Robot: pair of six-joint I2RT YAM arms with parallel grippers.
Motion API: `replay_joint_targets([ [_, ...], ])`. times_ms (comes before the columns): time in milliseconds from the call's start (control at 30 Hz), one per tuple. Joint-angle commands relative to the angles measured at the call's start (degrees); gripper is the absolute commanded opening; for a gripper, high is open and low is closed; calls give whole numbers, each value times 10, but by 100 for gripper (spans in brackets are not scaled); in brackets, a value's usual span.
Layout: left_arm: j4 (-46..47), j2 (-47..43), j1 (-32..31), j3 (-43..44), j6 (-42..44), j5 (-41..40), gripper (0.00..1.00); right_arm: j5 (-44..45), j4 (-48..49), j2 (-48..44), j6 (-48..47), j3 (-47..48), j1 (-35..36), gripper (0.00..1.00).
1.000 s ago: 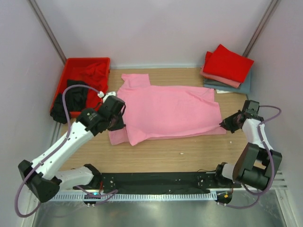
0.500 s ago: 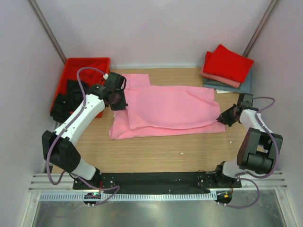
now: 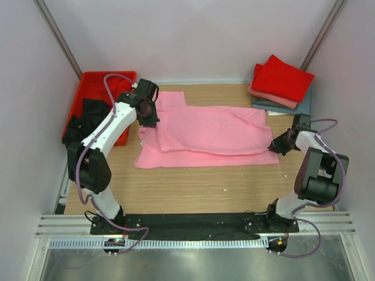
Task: Fold and stack the t-shirts
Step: Fold the tshirt
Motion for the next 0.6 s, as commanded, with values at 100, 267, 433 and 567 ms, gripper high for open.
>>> replay_joint_targets([
  [100, -7, 41, 10, 62, 25, -20, 0, 19, 16, 9, 3, 43, 2, 1],
  [267, -18, 83, 14, 99, 27, -24, 0, 22, 19, 41, 4, 58, 6, 1],
  [433, -35, 144, 17, 144, 29, -48, 0, 18, 26, 66, 1, 62, 11, 16],
  [567, -53, 214, 30, 218, 27, -58, 0, 18, 19, 88, -2, 91, 11, 54],
])
